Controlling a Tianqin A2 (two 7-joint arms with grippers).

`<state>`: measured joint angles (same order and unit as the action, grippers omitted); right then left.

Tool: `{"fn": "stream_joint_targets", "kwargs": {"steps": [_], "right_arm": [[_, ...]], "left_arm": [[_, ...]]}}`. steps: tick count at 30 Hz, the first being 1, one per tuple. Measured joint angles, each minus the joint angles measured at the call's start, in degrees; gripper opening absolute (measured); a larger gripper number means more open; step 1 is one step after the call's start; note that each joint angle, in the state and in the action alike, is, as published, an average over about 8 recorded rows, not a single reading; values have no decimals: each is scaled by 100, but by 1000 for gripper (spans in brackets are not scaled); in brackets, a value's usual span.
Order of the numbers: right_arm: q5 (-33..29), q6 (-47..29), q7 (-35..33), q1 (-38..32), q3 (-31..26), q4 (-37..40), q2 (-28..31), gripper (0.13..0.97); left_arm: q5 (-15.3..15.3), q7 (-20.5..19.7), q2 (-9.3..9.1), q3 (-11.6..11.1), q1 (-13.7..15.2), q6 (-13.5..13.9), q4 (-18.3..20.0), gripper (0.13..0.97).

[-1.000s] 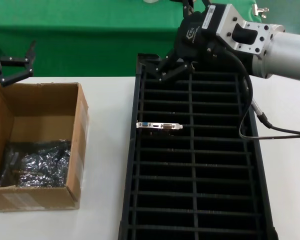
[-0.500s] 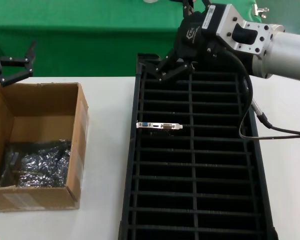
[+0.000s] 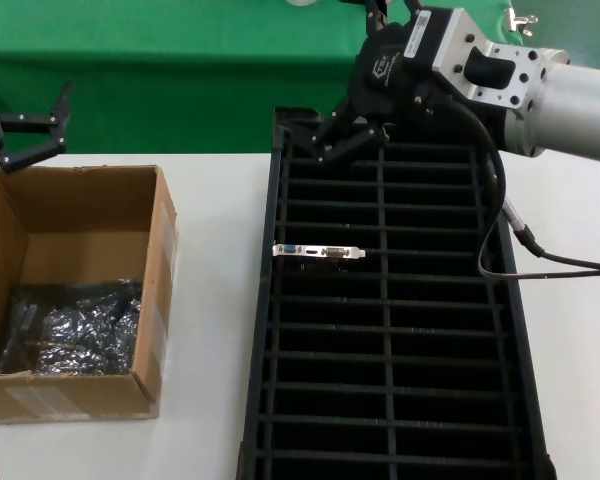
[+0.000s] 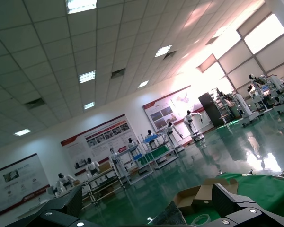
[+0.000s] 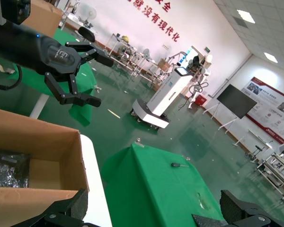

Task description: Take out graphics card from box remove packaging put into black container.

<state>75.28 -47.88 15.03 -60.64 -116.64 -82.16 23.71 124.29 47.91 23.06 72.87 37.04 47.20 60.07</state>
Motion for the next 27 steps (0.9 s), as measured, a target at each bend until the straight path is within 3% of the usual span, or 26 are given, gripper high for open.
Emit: {"fn": "stream_joint_targets", "kwargs": {"steps": [27], "right_arm": [[0, 0, 0, 0, 0, 0, 0, 966]], "left_arm": [[0, 0, 0, 0, 0, 0, 0, 966]]}}
